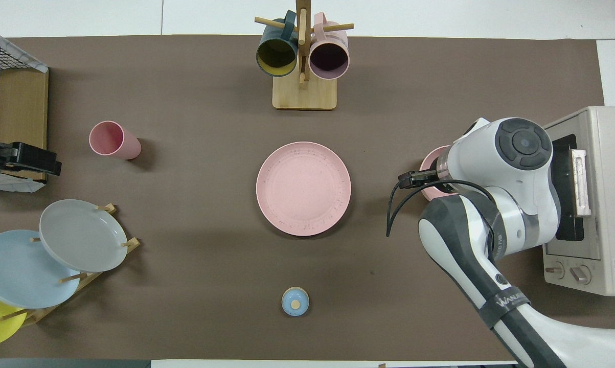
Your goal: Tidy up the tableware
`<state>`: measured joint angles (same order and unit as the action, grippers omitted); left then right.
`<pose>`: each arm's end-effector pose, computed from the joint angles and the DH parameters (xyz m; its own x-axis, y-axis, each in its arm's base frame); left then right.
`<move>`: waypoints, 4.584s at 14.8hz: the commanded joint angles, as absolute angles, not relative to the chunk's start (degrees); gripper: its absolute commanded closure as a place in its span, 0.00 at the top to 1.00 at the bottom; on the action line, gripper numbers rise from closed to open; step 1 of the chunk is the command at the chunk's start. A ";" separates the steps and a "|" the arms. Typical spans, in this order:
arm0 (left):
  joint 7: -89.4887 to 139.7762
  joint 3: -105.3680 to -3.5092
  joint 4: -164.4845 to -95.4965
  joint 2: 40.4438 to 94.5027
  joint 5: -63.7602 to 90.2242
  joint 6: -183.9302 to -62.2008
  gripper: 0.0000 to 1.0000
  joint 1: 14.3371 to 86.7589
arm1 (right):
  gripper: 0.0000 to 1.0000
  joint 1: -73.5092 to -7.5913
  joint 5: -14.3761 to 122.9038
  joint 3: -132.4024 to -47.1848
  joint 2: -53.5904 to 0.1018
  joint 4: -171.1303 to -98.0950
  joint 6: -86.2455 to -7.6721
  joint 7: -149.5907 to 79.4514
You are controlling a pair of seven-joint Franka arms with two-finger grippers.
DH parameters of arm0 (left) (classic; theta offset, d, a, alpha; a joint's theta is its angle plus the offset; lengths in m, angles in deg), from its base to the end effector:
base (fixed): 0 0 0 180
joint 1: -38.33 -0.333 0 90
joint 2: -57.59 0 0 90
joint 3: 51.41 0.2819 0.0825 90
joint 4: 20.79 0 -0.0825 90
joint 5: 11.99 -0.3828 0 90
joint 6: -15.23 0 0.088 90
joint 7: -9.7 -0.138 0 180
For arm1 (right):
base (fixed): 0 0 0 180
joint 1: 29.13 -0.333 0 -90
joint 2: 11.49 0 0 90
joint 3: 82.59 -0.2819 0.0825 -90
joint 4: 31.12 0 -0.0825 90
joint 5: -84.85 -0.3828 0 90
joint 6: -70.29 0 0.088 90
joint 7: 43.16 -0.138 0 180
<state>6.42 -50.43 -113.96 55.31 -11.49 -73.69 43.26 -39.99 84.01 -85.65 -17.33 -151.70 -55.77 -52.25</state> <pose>0.5371 -0.0382 0.5536 0.9915 -0.1260 -0.0338 -0.1257 -0.9920 0.0114 0.5384 0.1343 0.3057 0.9971 0.0754 -0.0089 0.0752 -0.9970 -0.0160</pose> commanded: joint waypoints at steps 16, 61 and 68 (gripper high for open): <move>6.54 -51.06 -114.66 54.25 -12.61 -73.28 1.00 42.73 | 0.00 -42.57 87.84 -85.67 -21.24 -147.87 -54.20 -51.41; 20.35 -50.97 -125.65 74.29 -10.05 -106.68 0.00 44.48 | 1.00 -39.95 87.49 -84.80 -19.59 -112.07 -12.61 -52.32; 19.81 -51.32 -107.48 74.29 -9.97 -86.15 0.00 47.19 | 1.00 -36.51 87.40 -78.20 -12.12 -122.14 -10.83 -42.28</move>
<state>20.18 -51.80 -114.38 74.26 -9.87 -94.57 44.69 -36.93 88.23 -77.61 -16.88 -114.02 -9.93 -42.78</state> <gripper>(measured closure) 0.943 0.000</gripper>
